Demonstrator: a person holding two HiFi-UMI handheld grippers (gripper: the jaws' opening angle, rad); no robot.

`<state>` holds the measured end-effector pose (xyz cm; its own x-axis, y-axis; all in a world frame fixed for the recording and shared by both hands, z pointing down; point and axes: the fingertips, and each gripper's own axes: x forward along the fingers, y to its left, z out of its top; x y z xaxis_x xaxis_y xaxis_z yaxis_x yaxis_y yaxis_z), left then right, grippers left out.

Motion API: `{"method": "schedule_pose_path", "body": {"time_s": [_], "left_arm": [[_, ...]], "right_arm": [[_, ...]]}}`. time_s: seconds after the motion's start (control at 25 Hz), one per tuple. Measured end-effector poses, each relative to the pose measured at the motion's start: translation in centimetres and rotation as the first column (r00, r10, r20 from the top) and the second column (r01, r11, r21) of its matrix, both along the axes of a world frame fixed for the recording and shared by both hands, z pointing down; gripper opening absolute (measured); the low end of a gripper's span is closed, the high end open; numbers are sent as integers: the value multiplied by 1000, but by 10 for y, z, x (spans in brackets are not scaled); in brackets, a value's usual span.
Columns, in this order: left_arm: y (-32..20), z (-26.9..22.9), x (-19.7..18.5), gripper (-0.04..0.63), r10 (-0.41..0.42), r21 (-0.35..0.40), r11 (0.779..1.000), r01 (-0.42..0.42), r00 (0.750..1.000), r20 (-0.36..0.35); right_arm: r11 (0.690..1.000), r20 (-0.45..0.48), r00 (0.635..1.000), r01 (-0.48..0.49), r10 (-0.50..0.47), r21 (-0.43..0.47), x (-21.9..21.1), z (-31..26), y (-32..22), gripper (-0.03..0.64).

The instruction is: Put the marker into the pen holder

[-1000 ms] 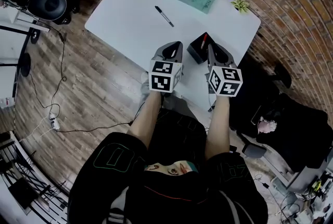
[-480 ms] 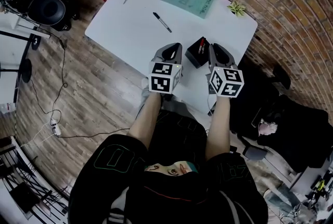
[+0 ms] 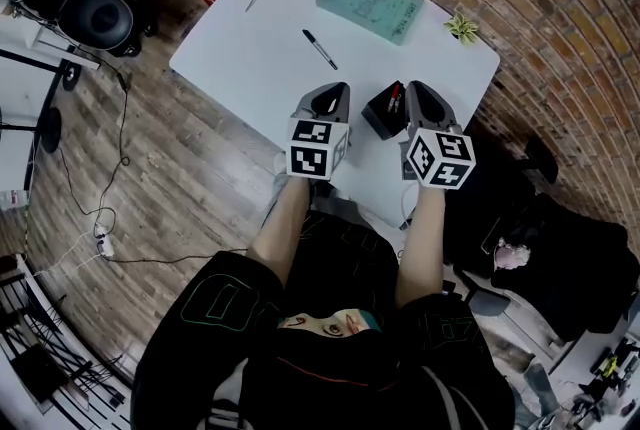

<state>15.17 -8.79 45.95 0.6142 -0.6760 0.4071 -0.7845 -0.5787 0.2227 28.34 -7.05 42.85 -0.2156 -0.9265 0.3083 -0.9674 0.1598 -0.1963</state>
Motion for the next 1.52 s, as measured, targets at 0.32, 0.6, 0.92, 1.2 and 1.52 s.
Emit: {"method": "schedule_pose_path", "body": {"time_s": [0.32,0.6,0.92,1.2,1.52], "left_arm": [[-17,1,-27,9,-30,-18,999,30,1000,-1],[-37,7,-52,9,-57,-35,998,57,998,7],[-71,16,-91,8,-112,-39,993,112,994,3],[-94,28,-121,9,-117,-80,990,116,993,-12],[-119,42,-138,8,-100,-124,988,94,994,-42]], "right_arm": [[999,17,999,30,-31,40,-26,-24,-22,14],[997,34,997,63,-64,32,-54,-24,-48,12],[995,36,994,101,-101,1,-96,-9,-83,12],[992,24,993,118,-117,-49,-132,5,-109,14],[986,-4,993,114,-115,-124,-155,33,-134,14]]}}
